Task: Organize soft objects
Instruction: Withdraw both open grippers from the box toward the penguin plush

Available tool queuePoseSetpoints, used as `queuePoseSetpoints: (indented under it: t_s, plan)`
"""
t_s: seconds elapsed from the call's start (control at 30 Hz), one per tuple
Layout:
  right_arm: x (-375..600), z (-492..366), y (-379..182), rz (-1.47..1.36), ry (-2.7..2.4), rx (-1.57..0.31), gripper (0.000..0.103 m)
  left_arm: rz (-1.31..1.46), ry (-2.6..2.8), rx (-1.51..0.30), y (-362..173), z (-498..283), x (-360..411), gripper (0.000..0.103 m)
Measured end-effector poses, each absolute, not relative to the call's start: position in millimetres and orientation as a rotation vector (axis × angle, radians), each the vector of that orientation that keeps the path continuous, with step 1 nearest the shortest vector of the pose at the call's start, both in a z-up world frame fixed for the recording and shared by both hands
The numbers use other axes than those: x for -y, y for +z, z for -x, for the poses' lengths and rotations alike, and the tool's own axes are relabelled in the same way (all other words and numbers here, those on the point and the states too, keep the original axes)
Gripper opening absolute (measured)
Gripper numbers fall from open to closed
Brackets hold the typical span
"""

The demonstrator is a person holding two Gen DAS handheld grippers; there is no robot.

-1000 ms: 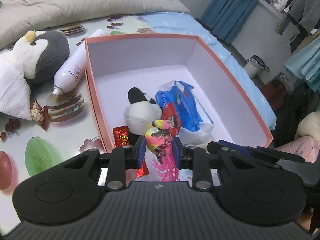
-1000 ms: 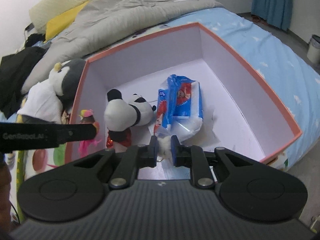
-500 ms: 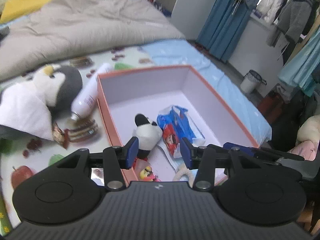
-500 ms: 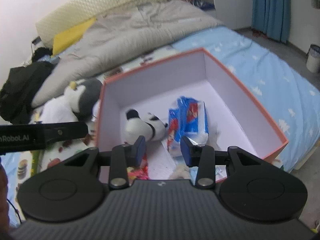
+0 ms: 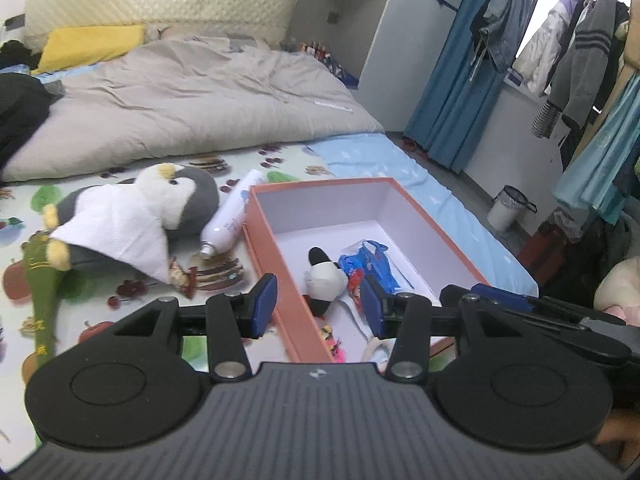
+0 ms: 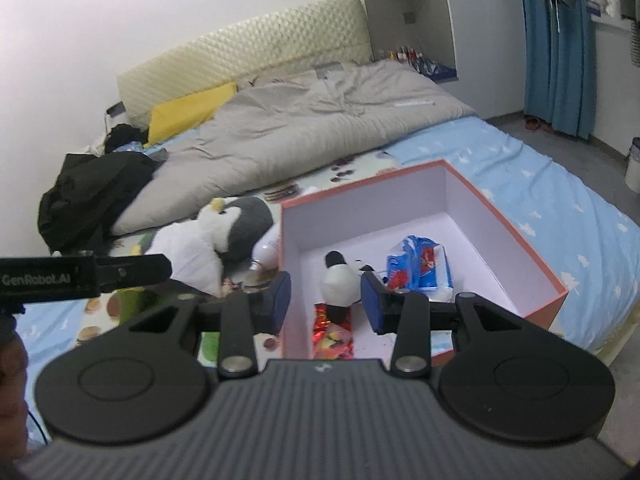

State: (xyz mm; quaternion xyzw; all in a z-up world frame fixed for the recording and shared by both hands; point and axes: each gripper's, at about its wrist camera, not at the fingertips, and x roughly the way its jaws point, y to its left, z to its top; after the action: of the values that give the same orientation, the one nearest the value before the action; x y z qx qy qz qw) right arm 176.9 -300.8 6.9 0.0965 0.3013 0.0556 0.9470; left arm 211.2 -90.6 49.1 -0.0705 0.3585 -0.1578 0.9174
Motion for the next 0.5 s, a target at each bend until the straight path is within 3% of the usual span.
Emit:
queuePoseSetpoints:
  t_s: [0.5]
  plan:
    - [247.5,-119.8,1.8,-0.151,0.203,-0.571,0.042,0.17,-0.246,-0.693,48.1,-126.5,27.0,0.052]
